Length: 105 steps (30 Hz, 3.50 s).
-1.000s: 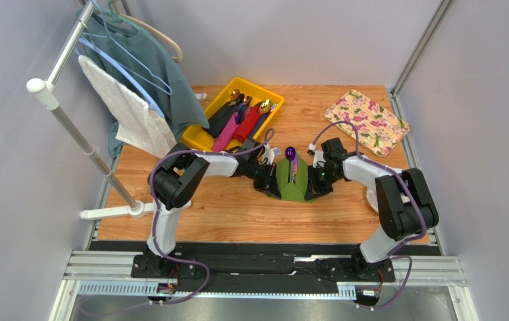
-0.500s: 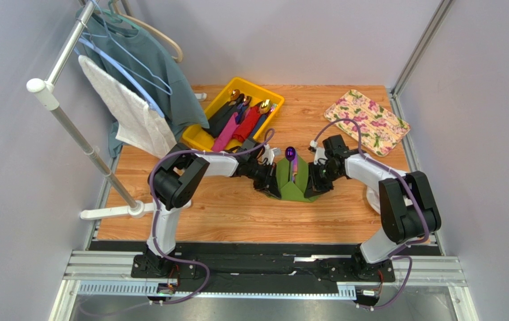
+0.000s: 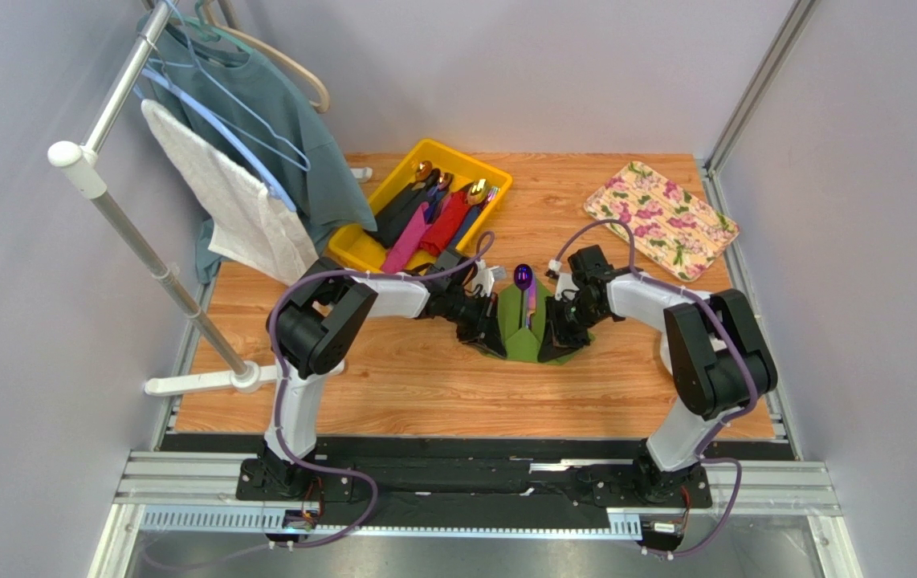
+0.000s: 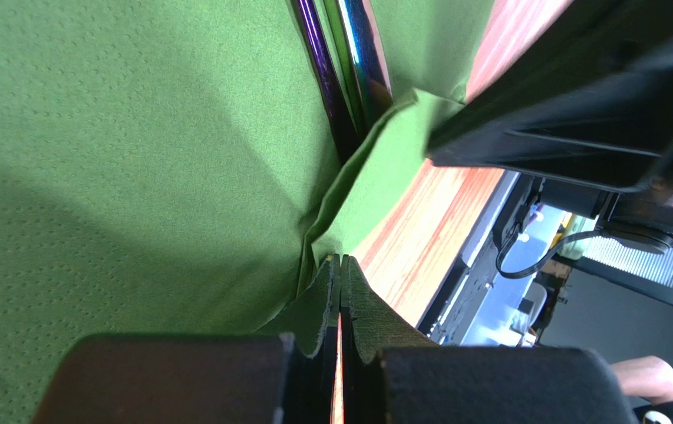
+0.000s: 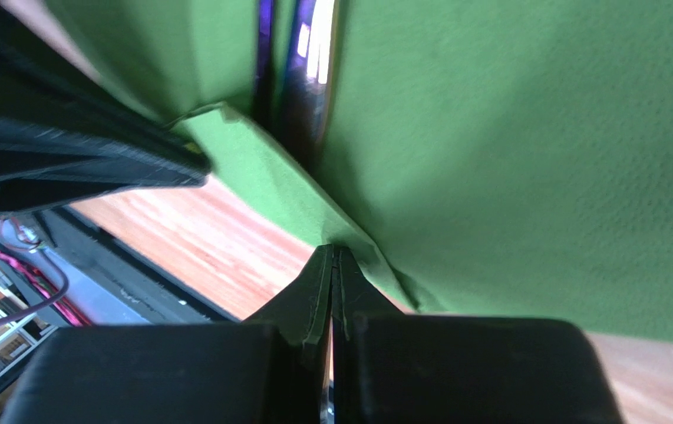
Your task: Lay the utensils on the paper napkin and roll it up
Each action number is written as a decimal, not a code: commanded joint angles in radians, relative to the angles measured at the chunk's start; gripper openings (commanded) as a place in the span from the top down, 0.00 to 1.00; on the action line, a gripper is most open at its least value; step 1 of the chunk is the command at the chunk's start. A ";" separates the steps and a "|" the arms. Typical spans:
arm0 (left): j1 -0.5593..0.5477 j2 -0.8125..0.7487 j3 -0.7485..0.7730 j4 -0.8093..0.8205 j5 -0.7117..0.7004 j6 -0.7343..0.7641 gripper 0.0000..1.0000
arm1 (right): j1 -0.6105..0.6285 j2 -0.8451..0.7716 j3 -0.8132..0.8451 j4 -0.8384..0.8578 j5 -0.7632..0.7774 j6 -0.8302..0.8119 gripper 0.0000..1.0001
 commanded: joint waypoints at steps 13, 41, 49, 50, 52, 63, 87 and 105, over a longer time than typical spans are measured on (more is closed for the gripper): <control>0.026 -0.043 -0.070 -0.066 -0.105 0.063 0.94 | 0.015 0.085 0.051 -0.042 0.201 -0.047 1.00; 0.022 -0.137 -0.179 0.395 0.064 -0.121 0.88 | 0.026 0.059 0.045 -0.031 0.146 -0.042 1.00; 0.018 -0.031 -0.115 0.383 0.007 -0.147 0.91 | 0.026 0.050 0.048 -0.036 0.138 -0.045 1.00; 0.018 -0.025 -0.112 0.362 -0.008 -0.142 0.91 | 0.026 0.049 0.046 -0.036 0.135 -0.045 1.00; 0.017 -0.010 -0.103 0.325 -0.028 -0.135 0.93 | 0.026 0.044 0.046 -0.037 0.124 -0.047 1.00; 0.018 0.004 -0.090 0.218 -0.076 -0.069 1.00 | 0.026 0.002 0.114 -0.059 0.067 -0.010 0.99; 0.018 -0.045 -0.128 0.389 -0.002 -0.142 0.93 | 0.032 0.130 0.117 -0.003 0.146 -0.007 1.00; -0.006 0.039 -0.115 0.661 0.027 -0.334 0.89 | 0.031 0.121 0.123 -0.020 0.132 -0.010 1.00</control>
